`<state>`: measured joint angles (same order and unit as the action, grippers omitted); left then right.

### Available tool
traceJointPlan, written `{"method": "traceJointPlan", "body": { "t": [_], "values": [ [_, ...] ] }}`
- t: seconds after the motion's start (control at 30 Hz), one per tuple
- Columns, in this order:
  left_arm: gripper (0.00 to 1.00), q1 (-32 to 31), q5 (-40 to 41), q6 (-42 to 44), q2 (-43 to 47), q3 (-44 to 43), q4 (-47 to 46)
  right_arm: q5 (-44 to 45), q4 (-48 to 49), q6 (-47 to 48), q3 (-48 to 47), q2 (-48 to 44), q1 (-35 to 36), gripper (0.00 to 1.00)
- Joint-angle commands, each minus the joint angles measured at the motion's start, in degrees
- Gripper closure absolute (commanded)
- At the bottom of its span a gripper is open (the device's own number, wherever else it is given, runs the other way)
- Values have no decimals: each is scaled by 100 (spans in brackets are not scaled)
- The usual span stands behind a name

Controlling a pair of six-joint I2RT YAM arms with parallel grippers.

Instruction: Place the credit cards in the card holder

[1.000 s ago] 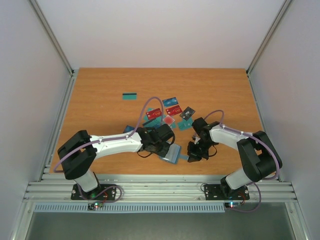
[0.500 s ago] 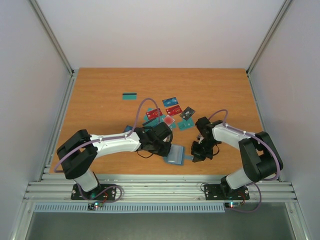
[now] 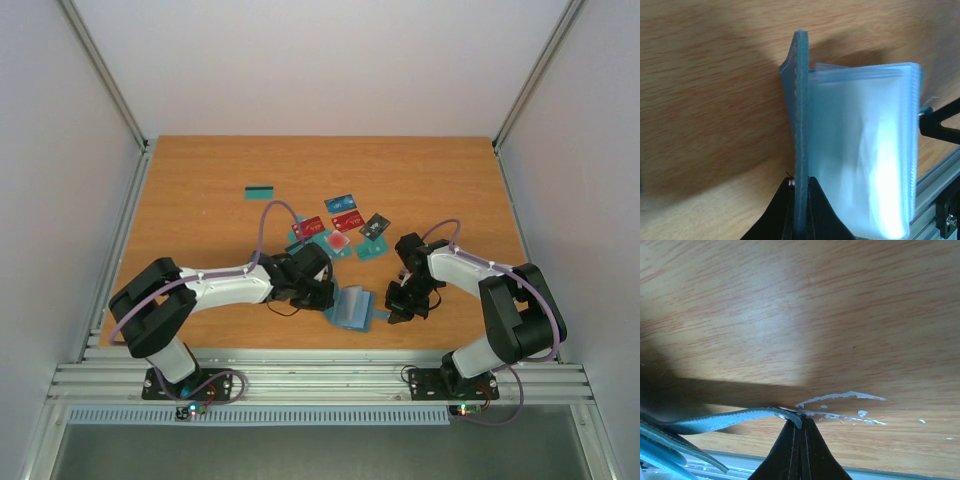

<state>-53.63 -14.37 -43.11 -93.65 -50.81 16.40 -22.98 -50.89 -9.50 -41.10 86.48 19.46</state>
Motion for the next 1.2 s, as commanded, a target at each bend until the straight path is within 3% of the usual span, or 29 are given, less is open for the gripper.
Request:
{"method": "traceJointPlan", "body": {
  "t": [0.0,0.23,0.4,0.77,1.0,1.17],
  "values": [
    [100,157,-311,-335,-2,320,-257,225,39,43,55,-61,-107,99],
    [100,316,-433,-537,-11,543,-474,245,89,129,136,-78,-241,99],
    [100,318,-420,-432,-28,410,-325,-195,338,220,177,-127,-237,97],
    [100,275,-327,-218,-12,172,-67,-497,-31,417,-178,-701,-241,76],
    [100,247,-312,-120,-82,33,32,-559,-541,466,-591,-1159,-241,55],
    [100,240,-320,-84,-123,-25,60,-1122,-433,284,-684,-1498,-228,49]
  ]
}}
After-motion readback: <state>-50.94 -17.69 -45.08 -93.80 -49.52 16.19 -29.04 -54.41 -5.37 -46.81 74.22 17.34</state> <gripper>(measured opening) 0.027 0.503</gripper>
